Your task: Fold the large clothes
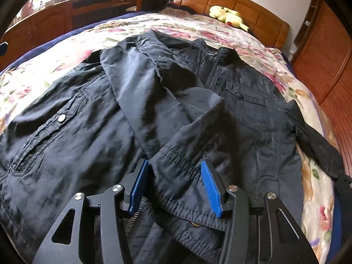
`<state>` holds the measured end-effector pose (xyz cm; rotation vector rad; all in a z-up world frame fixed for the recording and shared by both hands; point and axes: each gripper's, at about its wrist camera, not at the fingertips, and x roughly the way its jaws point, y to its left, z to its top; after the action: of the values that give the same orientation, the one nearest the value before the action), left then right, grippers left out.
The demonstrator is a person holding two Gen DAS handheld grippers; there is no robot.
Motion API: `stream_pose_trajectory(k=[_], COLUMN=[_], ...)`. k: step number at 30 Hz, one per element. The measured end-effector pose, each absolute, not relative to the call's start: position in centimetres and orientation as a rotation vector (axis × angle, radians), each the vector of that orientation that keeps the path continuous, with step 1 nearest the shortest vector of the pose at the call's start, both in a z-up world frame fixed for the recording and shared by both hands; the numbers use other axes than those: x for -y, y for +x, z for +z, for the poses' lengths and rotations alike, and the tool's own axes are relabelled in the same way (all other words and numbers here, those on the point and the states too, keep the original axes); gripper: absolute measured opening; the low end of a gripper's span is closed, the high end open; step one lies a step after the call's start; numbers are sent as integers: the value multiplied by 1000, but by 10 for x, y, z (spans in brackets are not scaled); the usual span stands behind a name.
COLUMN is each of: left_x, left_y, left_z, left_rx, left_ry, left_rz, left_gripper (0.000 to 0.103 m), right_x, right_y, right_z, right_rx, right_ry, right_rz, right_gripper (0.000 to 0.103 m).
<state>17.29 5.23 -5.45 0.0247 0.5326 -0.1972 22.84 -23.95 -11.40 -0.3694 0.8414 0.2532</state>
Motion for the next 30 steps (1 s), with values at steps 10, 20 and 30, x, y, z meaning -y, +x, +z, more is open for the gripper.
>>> stream_pose_trajectory(k=[10,20,30], left_x=[-52,-51,-34], left_y=[173,173,176], left_z=[-54,-54,-67], left_rx=[-533,-534,-574], left_ry=[26,24,49], left_rz=[-198,-201,-210], left_gripper=[84,84,84], right_x=[301,355,356], right_y=[245,247,272], right_z=[-80,-61,-134], right_rx=[-745,-689,-823], right_ry=[-286,-195,-158], right_rz=[62,-40,68], right_gripper=[26,36,42])
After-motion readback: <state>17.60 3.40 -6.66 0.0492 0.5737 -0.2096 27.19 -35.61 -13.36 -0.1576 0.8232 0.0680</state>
